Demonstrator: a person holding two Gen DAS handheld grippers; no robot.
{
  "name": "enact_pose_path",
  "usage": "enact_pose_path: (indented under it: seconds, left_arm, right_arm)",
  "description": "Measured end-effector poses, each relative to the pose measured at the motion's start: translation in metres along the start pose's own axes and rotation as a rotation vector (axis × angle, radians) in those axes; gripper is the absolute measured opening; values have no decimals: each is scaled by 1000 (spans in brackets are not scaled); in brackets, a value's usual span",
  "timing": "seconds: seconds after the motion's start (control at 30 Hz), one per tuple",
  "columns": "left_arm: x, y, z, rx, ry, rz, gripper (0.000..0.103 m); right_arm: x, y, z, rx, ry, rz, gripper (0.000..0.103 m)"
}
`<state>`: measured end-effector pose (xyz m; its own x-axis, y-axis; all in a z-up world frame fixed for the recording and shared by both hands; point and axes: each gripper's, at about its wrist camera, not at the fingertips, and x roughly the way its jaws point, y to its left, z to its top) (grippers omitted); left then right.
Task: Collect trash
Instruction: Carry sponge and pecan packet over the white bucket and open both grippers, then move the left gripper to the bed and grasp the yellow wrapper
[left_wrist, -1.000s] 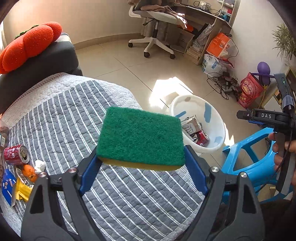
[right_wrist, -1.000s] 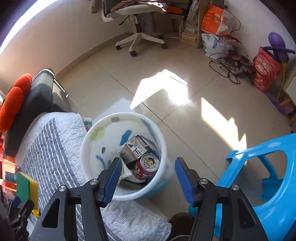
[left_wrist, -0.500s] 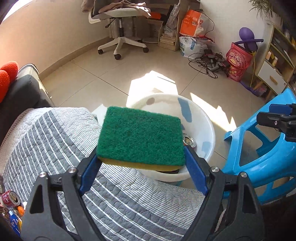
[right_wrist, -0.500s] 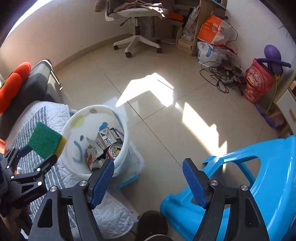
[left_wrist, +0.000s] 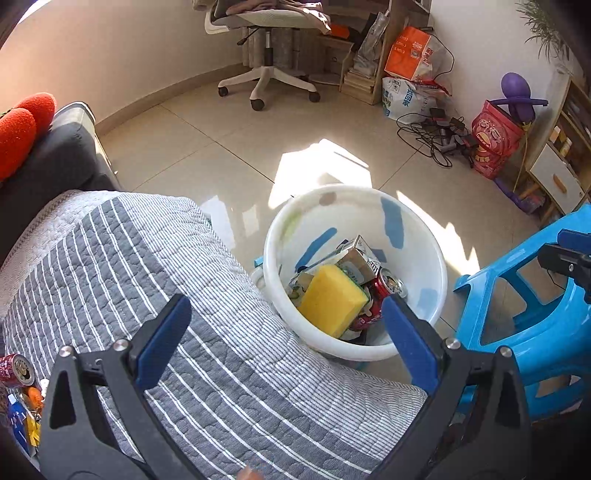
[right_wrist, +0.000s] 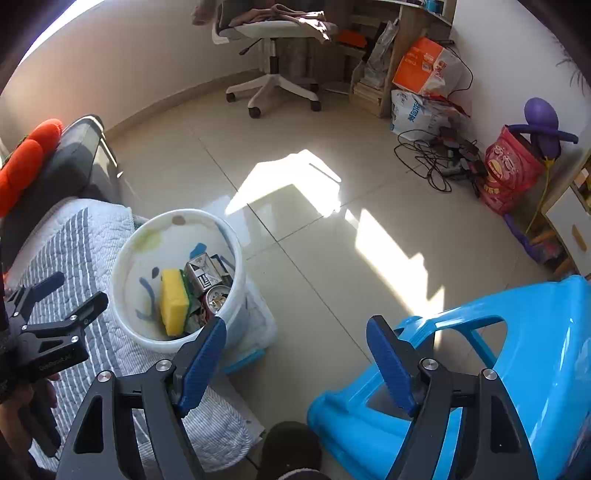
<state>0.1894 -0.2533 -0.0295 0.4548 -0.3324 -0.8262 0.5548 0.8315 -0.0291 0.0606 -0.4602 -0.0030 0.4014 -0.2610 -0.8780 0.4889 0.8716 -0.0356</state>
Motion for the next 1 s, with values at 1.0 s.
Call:
enact_pose_path:
  seconds: [1.0]
  left_arm:
    - [-132, 201, -142, -357, 23, 112, 102]
  right_arm:
    - [-21, 204, -34, -375, -21, 131, 103]
